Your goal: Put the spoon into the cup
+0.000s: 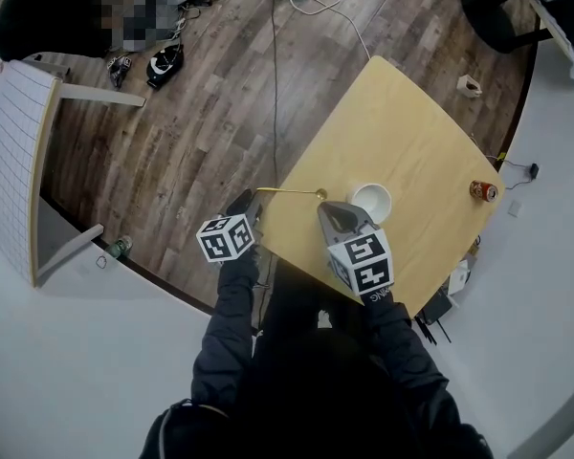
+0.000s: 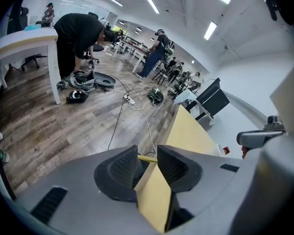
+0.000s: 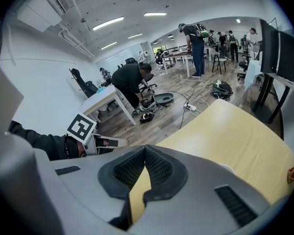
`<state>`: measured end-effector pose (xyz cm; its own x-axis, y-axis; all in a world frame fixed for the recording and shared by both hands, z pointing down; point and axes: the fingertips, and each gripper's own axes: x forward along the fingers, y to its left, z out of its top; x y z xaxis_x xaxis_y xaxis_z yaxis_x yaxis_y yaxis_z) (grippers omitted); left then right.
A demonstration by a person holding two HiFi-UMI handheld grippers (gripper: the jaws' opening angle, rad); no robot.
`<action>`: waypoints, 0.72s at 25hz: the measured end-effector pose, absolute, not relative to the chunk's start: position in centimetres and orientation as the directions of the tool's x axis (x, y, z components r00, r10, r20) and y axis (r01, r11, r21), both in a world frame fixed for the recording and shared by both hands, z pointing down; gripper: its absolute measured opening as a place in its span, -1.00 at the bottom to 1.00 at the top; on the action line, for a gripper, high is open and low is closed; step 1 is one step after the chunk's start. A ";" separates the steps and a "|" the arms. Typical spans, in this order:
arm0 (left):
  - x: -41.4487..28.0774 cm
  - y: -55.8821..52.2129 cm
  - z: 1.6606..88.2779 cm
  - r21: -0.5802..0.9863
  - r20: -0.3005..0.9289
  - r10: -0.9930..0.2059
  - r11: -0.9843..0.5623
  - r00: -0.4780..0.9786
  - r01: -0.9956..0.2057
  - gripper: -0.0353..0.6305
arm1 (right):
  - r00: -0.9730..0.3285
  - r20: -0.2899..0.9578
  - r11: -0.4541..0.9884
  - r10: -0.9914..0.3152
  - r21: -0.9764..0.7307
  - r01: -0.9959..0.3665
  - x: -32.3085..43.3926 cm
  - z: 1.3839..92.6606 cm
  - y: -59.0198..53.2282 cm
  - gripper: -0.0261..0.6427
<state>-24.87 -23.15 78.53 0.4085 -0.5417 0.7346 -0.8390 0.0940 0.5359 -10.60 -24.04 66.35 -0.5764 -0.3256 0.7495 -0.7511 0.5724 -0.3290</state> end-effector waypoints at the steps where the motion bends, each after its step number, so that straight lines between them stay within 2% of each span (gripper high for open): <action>1: -25.0 -23.2 78.9 0.548 0.731 -0.539 0.099 0.418 -0.830 -0.49 | -0.571 0.753 0.572 -0.326 -0.324 -0.753 -10.6 66.6 -24.1 -0.86; 8: -24.9 -23.4 81.3 0.661 0.680 -0.535 0.152 0.502 -0.735 -0.33 | -0.560 0.769 0.561 -0.309 -0.328 -0.760 -11.1 67.4 -23.7 -0.86; 14: -24.4 -23.5 82.9 0.772 0.597 -0.532 0.178 0.600 -0.610 -0.31 | -0.551 0.778 0.550 -0.303 -0.329 -0.768 -11.4 68.1 -22.6 -0.86; 16: -24.0 -23.8 82.8 0.799 0.569 -0.532 0.177 0.627 -0.575 -0.34 | -0.550 0.779 0.544 -0.301 -0.333 -0.770 -11.4 68.1 -22.3 -0.86; 18: -23.7 -24.0 82.5 0.815 0.547 -0.536 0.165 0.643 -0.555 -0.52 | -0.548 0.780 0.540 -0.301 -0.334 -0.773 -11.3 68.1 -21.9 -0.86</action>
